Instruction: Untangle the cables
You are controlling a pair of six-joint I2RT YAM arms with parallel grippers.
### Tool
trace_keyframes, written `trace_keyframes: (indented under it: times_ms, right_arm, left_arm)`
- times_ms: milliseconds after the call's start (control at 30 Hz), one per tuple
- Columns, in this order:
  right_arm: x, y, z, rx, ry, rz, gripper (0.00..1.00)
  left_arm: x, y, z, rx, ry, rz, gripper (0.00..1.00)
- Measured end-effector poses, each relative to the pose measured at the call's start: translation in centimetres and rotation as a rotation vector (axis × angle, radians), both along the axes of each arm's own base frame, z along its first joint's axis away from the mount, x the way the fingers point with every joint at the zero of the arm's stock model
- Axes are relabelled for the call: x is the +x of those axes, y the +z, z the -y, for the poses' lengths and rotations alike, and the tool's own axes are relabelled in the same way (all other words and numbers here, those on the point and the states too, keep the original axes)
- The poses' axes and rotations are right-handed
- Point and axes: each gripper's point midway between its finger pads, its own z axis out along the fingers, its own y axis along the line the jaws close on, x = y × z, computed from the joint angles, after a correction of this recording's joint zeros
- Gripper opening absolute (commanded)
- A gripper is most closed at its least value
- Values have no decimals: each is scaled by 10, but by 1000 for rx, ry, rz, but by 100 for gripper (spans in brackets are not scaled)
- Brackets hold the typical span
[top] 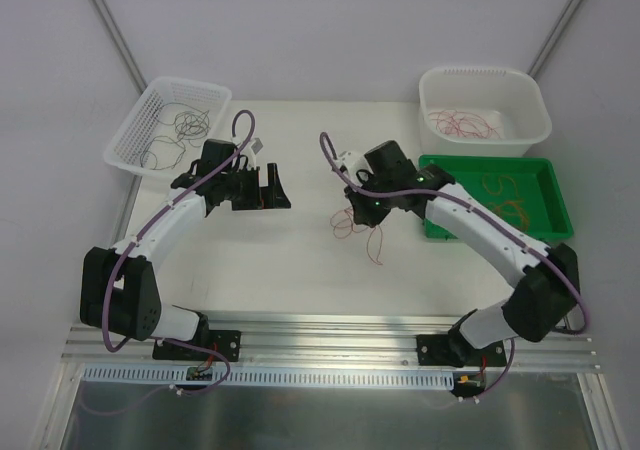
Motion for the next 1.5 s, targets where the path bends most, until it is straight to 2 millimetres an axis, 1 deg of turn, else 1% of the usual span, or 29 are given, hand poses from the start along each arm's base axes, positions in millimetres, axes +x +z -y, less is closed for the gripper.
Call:
trace_keyframes:
  times_ms: [33,67,133,167,200,233,267,300,367,433,500,567,633,800,933,1067,1267,1367,1433,1500]
  right_arm:
    - [1,24,-4,48,5,44,1]
    - [2,43,-6,87,8,83,1]
    - [5,83,-4,146,-10,173,1]
    - [5,97,-2,159,-19,202,1]
    - [6,107,-2,172,-24,219,1]
    - [6,112,-3,184,-26,224,1]
    - [6,112,-3,188,-31,221,1]
    - [5,107,-3,188,-39,207,1]
    - [0,90,-1,166,-52,159,1]
    - [-6,77,-1,153,-60,110,1]
    - [-11,72,-2,161,-61,79,1]
    - [-14,75,-6,185,-55,63,1]
    - [-17,76,-10,204,-45,46,1]
    - [-30,81,-21,266,-1,-14,1]
    - [-42,89,-31,323,53,-49,1]
    - [-58,99,-38,378,117,-80,1]
    - [-79,121,-49,455,214,-96,1]
    - [-90,127,-55,477,263,-107,1]
    - [-94,127,-57,480,279,-113,1]
    - [-96,128,-57,484,287,-116,1]
  left_arm:
    - [0,0,0,-2,-1,1,99]
    - [0,1,1,-4,-3,1,99]
    - [0,2,1,-6,-5,2,99]
    - [0,2,2,-9,-7,2,99]
    - [-1,3,2,-13,-11,1,99]
    - [-1,3,3,-18,-15,0,99]
    - [-2,4,4,-21,-18,-1,99]
    - [-2,4,5,-25,-23,-1,99]
    - [-4,7,9,-34,-41,2,99]
    - [-7,9,15,-33,-76,19,99]
    - [-11,13,23,-29,-119,42,99]
    - [-19,18,32,-24,-173,77,99]
    - [-28,28,42,-24,-237,128,99]
    - [-49,61,64,-52,-393,319,99]
    - [-66,76,70,-65,-498,463,99]
    - [-82,79,75,-78,-592,550,99]
    - [-93,73,84,-80,-678,594,99]
    - [-97,72,87,-80,-704,611,98]
    - [-101,71,91,-83,-731,623,94]
    - [-106,70,95,-87,-759,630,78]
